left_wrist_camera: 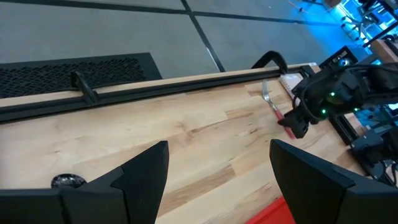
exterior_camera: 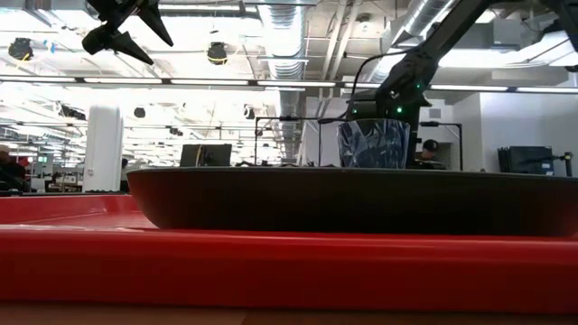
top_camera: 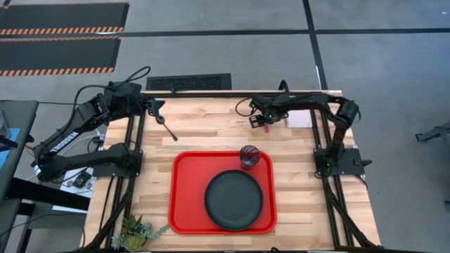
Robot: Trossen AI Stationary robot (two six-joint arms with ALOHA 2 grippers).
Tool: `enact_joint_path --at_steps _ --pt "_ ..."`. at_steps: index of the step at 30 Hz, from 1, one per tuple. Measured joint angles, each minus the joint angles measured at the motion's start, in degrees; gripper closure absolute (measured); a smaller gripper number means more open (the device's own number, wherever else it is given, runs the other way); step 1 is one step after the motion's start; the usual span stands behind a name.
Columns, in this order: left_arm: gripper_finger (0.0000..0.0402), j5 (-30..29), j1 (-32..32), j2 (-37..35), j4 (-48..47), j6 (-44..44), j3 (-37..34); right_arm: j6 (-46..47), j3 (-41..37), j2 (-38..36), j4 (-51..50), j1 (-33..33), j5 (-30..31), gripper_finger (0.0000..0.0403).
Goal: Pick and place plate/cup/fork/spoon on tray
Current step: Put the pink fork on the left side of the red serving tray, then put the pink fork into the red serving tray
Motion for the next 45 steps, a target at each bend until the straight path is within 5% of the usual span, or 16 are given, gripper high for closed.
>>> enact_joint_path --at_steps 4,15,30,36,45 --pt "0.0136 -0.21 0.00 -0.02 0.04 0.02 0.00 1.17 -0.07 -0.06 -0.56 0.09 -0.07 0.0198" --pt "0.0136 -0.20 0.00 0.01 0.02 0.02 0.00 1.93 -0.13 -0.39 -1.75 0.23 -1.58 0.0373" --pt "0.0136 0.18 0.00 0.01 1.37 -1.46 0.00 4.38 5.23 -11.20 -7.92 1.69 -3.66 0.0381" --pt "0.0136 9.71 0.00 0.07 15.82 -5.05 -4.31 6.57 11.66 -18.25 -4.31 8.89 -3.36 0.0402" --pt "0.0136 14.98 -0.23 3.79 24.78 -6.47 -11.34 4.92 20.13 -16.65 -5.38 18.21 6.81 0.0391"
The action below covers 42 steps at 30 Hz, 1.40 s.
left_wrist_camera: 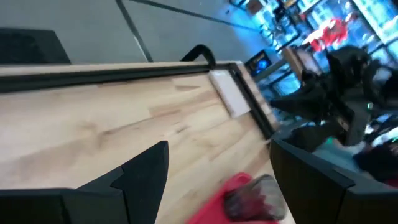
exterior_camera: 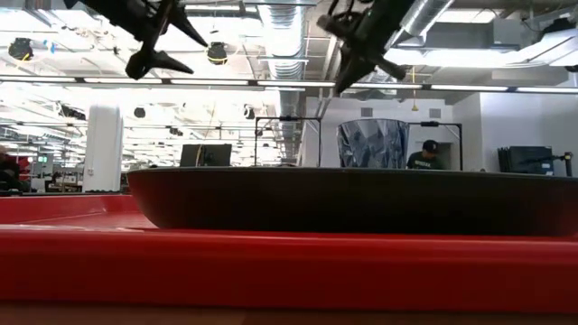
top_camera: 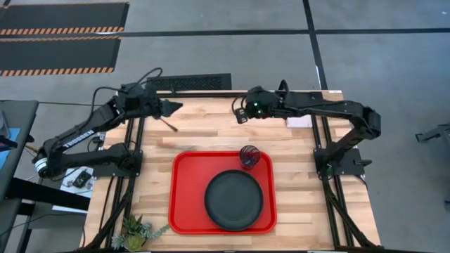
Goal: Pick and place plate/cup/fork/spoon on tray
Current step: Put the pink fork into the red serving tray
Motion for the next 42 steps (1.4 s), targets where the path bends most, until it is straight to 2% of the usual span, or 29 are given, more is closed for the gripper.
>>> enact_joint_path --at_steps 3,7,10,14,20,24,28,31,34,39,42 --pt "0.0136 -1.60 0.43 1.01 -1.88 2.50 -0.61 -0.27 -0.13 1.84 -0.93 0.09 -1.32 0.0365" --pt "0.0136 -2.05 1.37 0.95 -4.54 9.39 -0.50 -0.85 -0.11 4.56 4.63 0.40 -8.52 0.0309" --pt "0.0136 -1.58 2.09 1.07 -13.25 18.48 -0.31 -1.84 -0.08 6.21 9.59 1.25 -14.90 0.0270" --pt "0.0136 -2.22 1.10 1.26 -28.08 26.96 0.43 -2.97 1.31 6.53 8.50 3.26 -14.91 0.0243" --pt "0.0136 -4.05 -5.51 3.03 -37.00 24.26 -2.28 -4.53 4.33 1.03 2.20 5.30 -10.95 0.0248" --pt "0.0136 -4.18 -12.69 3.53 -36.83 21.77 -6.73 -4.96 4.64 -3.54 -0.21 6.55 -8.08 0.0259" --pt "0.0136 -10.72 -18.78 3.56 -36.85 17.87 -11.99 -5.13 4.64 -6.83 -2.56 8.22 -3.64 0.0268" --pt "0.0136 -11.49 -21.80 3.59 -33.94 15.00 -14.51 -5.21 4.64 -7.89 -3.86 9.30 -0.46 0.0270" --pt "0.0136 -12.61 -23.98 4.41 -29.76 11.97 -15.76 -5.21 4.61 -7.90 -3.98 9.84 0.59 0.0269" --pt "0.0136 -21.49 -24.76 8.78 -27.38 8.18 -16.04 -5.17 4.61 -7.59 -4.87 10.19 0.57 0.0266" --pt "0.0136 -22.42 -24.77 12.76 -26.99 8.15 -16.04 -5.14 4.61 -7.59 -4.85 10.54 0.59 0.0267"
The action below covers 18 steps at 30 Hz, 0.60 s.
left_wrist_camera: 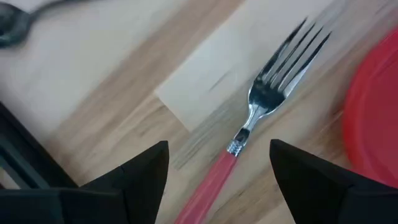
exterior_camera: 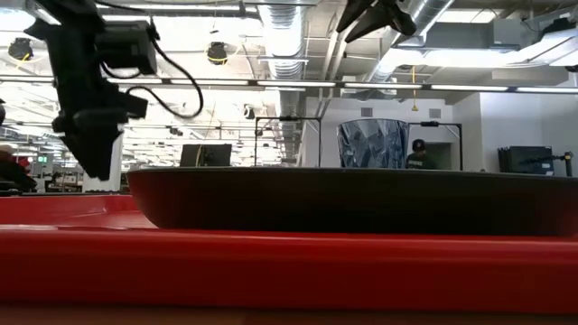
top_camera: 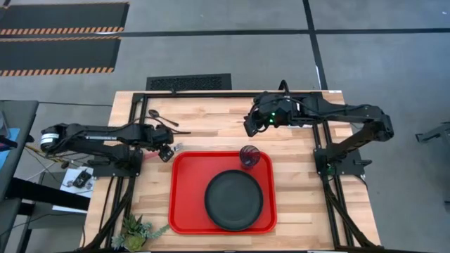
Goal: Pick and place plate/cup/fork/spoon on tray
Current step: Put the pink fork into the red serving tray
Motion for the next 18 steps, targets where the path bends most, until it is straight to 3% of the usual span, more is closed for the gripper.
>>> enact_joint_path --at_steps 13,18 --pt "0.0142 4.10 -2.76 16.42 6.52 2.60 0.14 0.23 0.00 0.00 -2.76 2.02 -0.04 0.0270" --pt "0.0209 6.80 -2.13 17.61 8.82 2.21 -0.93 0.61 0.00 0.00 -2.94 3.01 -0.02 0.0274"
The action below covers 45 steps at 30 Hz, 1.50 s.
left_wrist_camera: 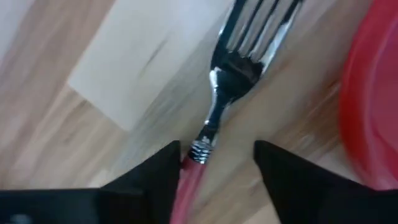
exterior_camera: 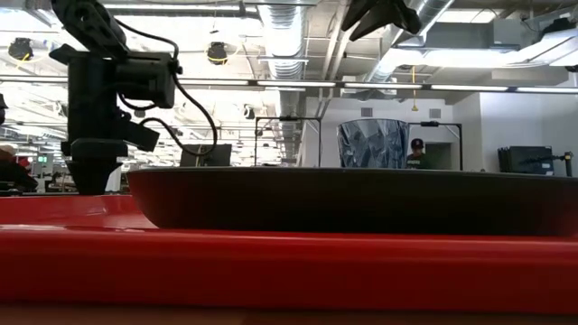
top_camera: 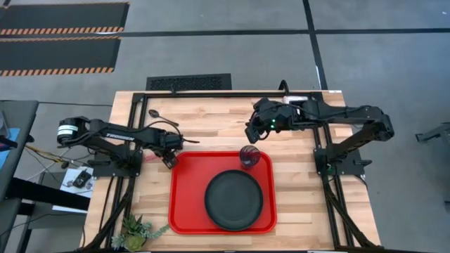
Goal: Pick and place plate/cup/fork/spoon on tray
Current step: Put the pink fork into the red serving tray
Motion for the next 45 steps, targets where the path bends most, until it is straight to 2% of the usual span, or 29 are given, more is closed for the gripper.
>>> enact_joint_path --at_steps 6,8,15,21,29,32,37,45 --pt "0.0359 1.54 1.52 -0.77 0.96 0.46 -0.31 0.02 0.00 0.00 0.01 1.33 -0.02 0.0275" --pt "0.0383 1.22 2.18 -0.79 0.87 0.59 -0.29 0.02 0.00 0.00 0.01 1.65 0.00 0.0275" --pt "0.0381 0.84 3.41 -1.18 0.78 -0.17 0.24 0.07 0.00 0.00 0.01 1.91 0.04 0.0276" --pt "0.0385 -4.36 3.72 -4.30 1.15 -1.96 3.20 0.07 0.00 0.00 -0.01 1.91 0.09 0.0279" --pt "0.0385 -1.58 4.51 -9.35 -0.67 -5.20 8.93 3.55 -1.21 -0.02 1.55 1.89 2.13 0.0281" --pt "0.0385 -1.27 4.51 -12.26 -0.50 -6.75 12.41 4.49 -4.36 0.10 6.30 2.21 2.31 0.0278" --pt "0.0380 -1.33 4.49 -17.35 1.00 -11.28 18.94 5.44 -9.05 0.79 21.03 2.28 2.16 0.0259" --pt "0.0382 -1.42 4.44 -21.88 9.68 -13.81 25.02 1.89 -8.29 11.32 42.43 1.21 1.76 0.0191"
